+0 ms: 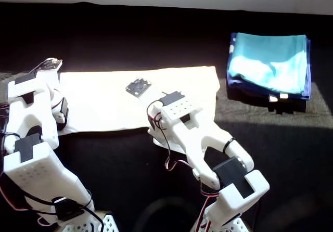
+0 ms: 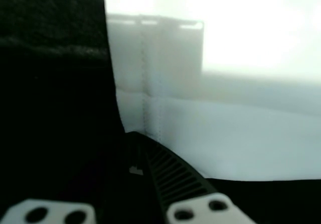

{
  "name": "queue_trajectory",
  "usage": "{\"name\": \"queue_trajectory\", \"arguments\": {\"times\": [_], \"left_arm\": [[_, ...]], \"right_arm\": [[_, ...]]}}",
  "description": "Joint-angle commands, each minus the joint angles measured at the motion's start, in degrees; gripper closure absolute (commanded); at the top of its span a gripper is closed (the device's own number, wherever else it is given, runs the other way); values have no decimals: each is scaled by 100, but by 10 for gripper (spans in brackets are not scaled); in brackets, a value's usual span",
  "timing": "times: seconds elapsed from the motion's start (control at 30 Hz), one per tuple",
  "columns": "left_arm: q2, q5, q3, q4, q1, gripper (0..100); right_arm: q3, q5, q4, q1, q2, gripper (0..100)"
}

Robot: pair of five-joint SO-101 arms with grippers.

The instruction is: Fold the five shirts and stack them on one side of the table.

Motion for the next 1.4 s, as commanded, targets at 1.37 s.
{"name": "queue_trajectory", "arguments": {"times": [1.37], "left_arm": [[22,26,22,-158,48,991]], "right_arm": [[-13,-26,734,-365,-435,993]]}}
